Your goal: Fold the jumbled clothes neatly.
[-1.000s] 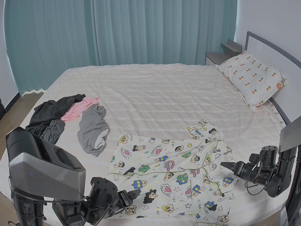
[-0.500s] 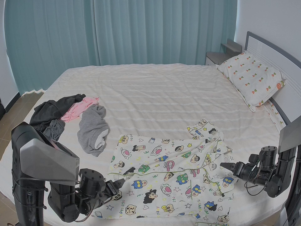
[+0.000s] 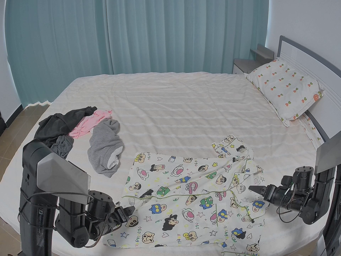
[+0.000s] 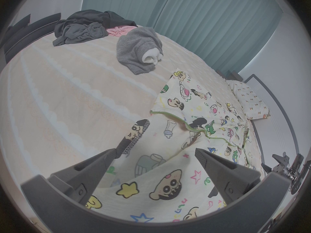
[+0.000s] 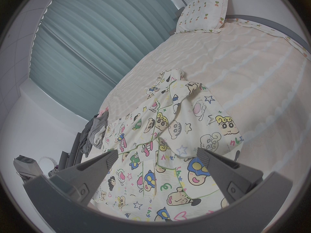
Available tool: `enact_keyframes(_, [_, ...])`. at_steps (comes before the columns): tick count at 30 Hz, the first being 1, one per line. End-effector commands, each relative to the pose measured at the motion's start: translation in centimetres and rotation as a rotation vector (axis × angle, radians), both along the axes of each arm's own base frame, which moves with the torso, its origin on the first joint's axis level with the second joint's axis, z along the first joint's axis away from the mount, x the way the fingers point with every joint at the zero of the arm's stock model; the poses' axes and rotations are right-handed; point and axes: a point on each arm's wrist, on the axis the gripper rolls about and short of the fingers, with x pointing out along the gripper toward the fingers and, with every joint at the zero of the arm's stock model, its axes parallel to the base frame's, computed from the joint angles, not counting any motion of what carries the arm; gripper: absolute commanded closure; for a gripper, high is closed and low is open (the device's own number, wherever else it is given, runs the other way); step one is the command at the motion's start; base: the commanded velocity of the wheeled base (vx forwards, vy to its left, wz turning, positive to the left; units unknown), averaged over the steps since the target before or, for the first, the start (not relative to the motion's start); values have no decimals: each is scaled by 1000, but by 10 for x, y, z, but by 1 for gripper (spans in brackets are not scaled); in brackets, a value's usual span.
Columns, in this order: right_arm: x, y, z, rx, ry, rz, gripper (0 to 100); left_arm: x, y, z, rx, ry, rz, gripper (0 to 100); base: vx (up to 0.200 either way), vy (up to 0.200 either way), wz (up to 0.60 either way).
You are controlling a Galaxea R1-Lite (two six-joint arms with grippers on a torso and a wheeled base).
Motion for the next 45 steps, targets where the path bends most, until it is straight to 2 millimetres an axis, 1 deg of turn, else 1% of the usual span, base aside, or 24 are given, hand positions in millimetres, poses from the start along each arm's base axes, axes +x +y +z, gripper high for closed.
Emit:
enact_keyframes(1, [1,0,1,1,-9,0,0,-3,-2,-4,8,15,-12,0,0,0,0])
enact_keyframes(7, [1,0,0,1,-6,-1,0,-9,-10,-4,6,23,-47,0,0,0,0])
enact_keyframes(12, [0,0,-2,0,0,0,0,-18,-19,-1,6,25,-95,0,0,0,0])
enact_keyframes(17, [0,0,-2,0,0,0,0,-26,-34,4,-35,17,-131,0,0,0,0])
enact_keyframes(26, [0,0,-2,0,0,0,0,-32,-43,6,-70,12,-168,0,0,0,0])
enact_keyframes(29, [0,0,-2,0,0,0,0,-38,-51,5,-104,32,-199,0,0,0,0])
enact_keyframes(33, [0,0,-2,0,0,0,0,-40,-52,5,-104,36,-208,0,0,0,0])
enact_keyframes(34, [0,1,-2,0,1,2,0,-48,-53,4,-91,55,-229,0,0,0,0])
enact_keyframes(35, [0,1,-2,0,1,2,0,-48,-53,4,-91,55,-229,0,0,0,0])
enact_keyframes(37, [0,1,-3,0,6,2,0,-58,-56,3,-72,73,-268,0,0,0,0])
enact_keyframes(39, [0,1,-4,-2,7,3,0,-63,-58,2,-61,80,-288,0,0,0,0])
enact_keyframes(45, [0,1,-4,-2,7,3,0,-66,-58,2,-45,84,-304,0,0,0,0])
